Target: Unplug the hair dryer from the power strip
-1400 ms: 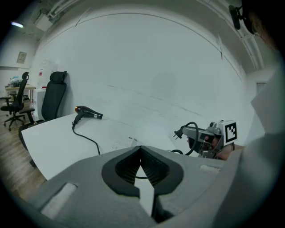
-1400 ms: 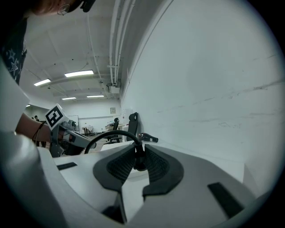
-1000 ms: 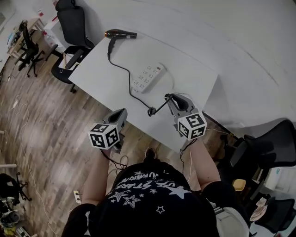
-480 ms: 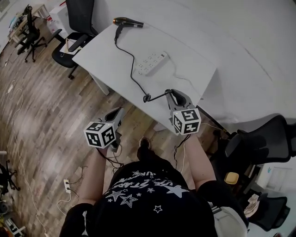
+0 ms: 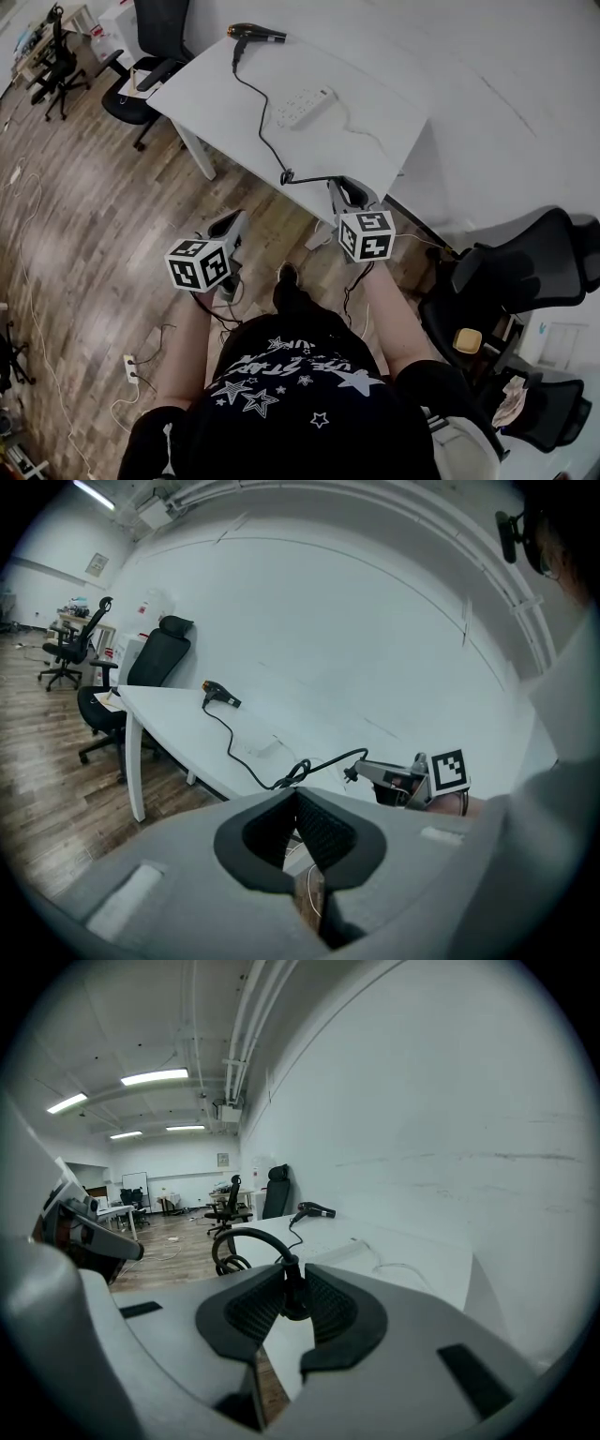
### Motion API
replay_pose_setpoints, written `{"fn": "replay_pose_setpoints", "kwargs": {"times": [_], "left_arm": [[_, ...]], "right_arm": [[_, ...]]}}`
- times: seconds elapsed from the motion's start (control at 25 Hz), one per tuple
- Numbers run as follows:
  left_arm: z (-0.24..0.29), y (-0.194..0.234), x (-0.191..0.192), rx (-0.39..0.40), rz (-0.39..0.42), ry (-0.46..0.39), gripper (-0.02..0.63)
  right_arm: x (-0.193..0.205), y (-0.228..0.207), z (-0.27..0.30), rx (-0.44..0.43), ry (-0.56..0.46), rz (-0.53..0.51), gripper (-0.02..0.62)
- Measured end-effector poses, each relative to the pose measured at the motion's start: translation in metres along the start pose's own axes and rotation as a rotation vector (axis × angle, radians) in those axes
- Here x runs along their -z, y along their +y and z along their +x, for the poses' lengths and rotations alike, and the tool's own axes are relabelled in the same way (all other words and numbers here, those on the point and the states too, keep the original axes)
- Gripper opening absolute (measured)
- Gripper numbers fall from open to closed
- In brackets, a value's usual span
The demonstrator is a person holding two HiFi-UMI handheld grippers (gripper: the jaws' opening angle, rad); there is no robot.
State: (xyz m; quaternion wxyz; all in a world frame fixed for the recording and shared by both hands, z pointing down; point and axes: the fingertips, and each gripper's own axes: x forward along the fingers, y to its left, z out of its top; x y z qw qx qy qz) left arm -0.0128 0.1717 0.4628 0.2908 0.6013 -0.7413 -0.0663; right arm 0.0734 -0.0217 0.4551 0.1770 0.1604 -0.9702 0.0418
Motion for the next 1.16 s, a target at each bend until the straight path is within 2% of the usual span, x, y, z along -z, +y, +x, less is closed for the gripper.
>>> {"fn": "replay_pose_setpoints", "kwargs": {"times": [0.6, 0.92, 1.16], "left_arm": [[-0.038, -0.023, 0.015, 0.000, -0.016, -0.047, 0.006], [-0.050, -0.031, 0.032, 0.004, -0.026, -0.046, 0.007], [-0.051, -0.037, 0.029, 0.008, -0.022, -0.060, 0.007]], "right_arm": [[0.035, 0.018, -0.035, -0.016, 0.055, 0.086, 0.074], [0.049, 0.026, -0.051, -0.025, 0.061, 0.122, 0.074], [0.051, 0.023, -0.056, -0.030, 0.056, 0.135, 0.074]]}}
